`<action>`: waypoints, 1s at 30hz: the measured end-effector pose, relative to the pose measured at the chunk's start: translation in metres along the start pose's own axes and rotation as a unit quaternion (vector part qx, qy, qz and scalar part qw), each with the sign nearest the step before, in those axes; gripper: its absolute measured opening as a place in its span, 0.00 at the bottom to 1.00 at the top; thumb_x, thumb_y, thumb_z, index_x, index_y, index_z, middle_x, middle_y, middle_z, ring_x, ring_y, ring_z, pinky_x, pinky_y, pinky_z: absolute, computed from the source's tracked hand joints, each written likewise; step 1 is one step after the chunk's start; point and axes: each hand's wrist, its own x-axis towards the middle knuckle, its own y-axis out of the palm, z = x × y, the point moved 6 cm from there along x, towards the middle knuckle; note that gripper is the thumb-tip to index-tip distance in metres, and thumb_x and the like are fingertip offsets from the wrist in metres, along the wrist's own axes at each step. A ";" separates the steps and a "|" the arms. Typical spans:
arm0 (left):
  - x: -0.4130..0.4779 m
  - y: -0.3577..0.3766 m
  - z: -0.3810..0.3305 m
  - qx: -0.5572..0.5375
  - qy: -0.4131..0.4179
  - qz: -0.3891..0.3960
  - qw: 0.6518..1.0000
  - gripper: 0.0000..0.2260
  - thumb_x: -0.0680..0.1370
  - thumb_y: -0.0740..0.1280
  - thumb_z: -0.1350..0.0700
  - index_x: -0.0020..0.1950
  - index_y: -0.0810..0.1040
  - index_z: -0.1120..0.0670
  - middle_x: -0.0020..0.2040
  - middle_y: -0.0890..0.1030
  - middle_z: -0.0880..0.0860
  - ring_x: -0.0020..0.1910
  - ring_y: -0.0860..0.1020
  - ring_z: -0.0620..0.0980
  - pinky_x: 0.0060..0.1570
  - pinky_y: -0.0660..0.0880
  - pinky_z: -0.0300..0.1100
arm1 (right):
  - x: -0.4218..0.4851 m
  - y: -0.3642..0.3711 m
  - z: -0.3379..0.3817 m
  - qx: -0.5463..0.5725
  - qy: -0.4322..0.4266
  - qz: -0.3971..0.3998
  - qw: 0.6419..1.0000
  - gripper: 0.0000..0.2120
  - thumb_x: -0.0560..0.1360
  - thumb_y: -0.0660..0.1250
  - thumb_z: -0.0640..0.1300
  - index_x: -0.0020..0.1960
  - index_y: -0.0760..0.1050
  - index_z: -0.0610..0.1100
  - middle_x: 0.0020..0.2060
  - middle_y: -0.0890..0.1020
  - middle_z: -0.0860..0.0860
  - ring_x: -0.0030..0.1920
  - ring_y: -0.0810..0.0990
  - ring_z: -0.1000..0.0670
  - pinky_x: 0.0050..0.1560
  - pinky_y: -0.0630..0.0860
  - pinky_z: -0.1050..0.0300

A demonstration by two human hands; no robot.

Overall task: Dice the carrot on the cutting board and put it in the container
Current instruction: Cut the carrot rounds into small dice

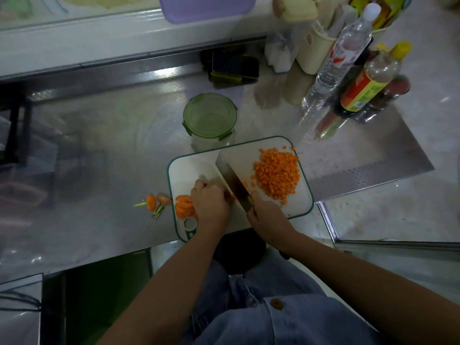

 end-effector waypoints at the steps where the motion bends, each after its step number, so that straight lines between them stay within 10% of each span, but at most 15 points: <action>1: 0.000 0.001 0.001 0.001 0.000 0.001 1.000 0.08 0.74 0.67 0.52 0.48 0.85 0.50 0.40 0.81 0.53 0.52 0.68 0.54 0.46 0.65 0.46 | 0.000 -0.001 0.001 0.000 0.000 -0.005 1.000 0.18 0.77 0.57 0.38 0.66 0.63 0.36 0.27 0.68 0.54 0.26 0.66 0.55 0.28 0.61 0.58; 16: 0.004 0.004 0.003 -0.022 0.006 0.005 1.000 0.09 0.73 0.66 0.52 0.45 0.86 0.51 0.40 0.83 0.53 0.51 0.71 0.56 0.44 0.70 0.47 | 0.005 0.015 -0.003 -0.002 0.017 0.018 1.000 0.16 0.78 0.58 0.40 0.65 0.64 0.39 0.39 0.77 0.42 0.39 0.76 0.40 0.35 0.65 0.53; 30: 0.012 0.013 -0.048 -0.108 0.078 0.033 0.991 0.09 0.72 0.69 0.50 0.51 0.83 0.50 0.47 0.80 0.55 0.52 0.72 0.55 0.48 0.69 0.43 | 0.001 -0.056 -0.056 0.155 0.136 -0.129 0.970 0.07 0.78 0.57 0.41 0.57 0.66 0.43 0.34 0.77 0.41 0.24 0.77 0.42 0.24 0.77 0.49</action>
